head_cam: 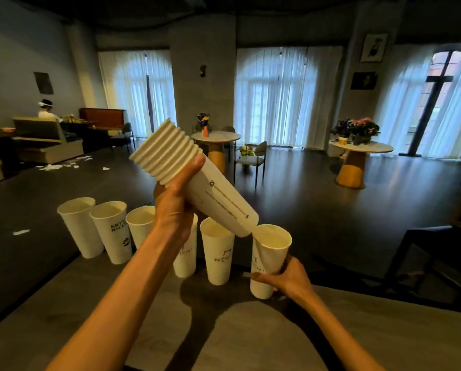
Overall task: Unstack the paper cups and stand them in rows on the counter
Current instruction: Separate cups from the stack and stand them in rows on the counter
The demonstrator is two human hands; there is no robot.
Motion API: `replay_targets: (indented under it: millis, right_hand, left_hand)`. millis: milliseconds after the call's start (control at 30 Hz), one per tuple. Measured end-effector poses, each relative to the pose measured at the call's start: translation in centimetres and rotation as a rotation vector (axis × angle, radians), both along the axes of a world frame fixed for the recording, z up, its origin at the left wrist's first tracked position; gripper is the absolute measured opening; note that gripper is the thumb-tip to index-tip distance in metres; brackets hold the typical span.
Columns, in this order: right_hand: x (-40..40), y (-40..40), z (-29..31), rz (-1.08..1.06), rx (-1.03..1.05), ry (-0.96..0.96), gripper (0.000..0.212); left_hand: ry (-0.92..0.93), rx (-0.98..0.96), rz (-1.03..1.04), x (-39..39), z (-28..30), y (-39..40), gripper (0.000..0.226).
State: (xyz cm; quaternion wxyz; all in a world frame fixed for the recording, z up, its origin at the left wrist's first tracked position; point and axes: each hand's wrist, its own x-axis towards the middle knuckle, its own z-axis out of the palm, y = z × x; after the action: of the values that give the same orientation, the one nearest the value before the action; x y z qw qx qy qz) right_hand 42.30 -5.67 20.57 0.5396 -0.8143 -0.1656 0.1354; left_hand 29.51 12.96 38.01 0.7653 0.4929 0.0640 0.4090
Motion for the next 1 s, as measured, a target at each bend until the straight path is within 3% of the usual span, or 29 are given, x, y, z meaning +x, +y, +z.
replay_targets:
  millis: [67,233,467,600,733,833,900,1000]
  right_hand:
    - [0.8,1.0,-0.5,0.005,-0.012,-0.012,0.094]
    - [1.6,1.9,-1.2,-0.01,-0.007,-0.052,0.09]
    - [1.4,1.1,-1.1,0.045,-0.086,-0.052,0.087]
    - [1.3,-1.4,-0.2,0.177,-0.18,-0.109,0.094]
    - [2.2,-7.0,2.5,0.184,-0.253,-0.174,0.107]
    - [1.1,-12.4,6.8,0.271,-0.294,-0.181,0.118]
    - [-0.1,-15.1,9.5,0.384,-0.303,-0.18,0.106]
    - [-2.0,-16.8,12.2,0.435,-0.166,-0.195,0.083]
  left_hand:
    - [0.002,0.0,0.021,-0.3,-0.3,1.5,0.048]
    - [0.005,0.035,0.02,-0.8,-1.2,3.2,0.063]
    - [0.023,0.076,-0.123,0.1,-1.2,-1.0,0.061]
    - [0.04,0.127,-0.185,1.3,-0.6,-5.4,0.077]
    - [0.069,0.135,-0.229,2.0,-0.5,-8.5,0.075]
    - [0.118,0.213,-0.271,2.2,-1.0,-10.4,0.097]
    - [0.172,0.309,-0.316,2.4,-1.6,-11.8,0.097]
    - [0.266,0.443,-0.388,2.3,-2.8,-14.6,0.081]
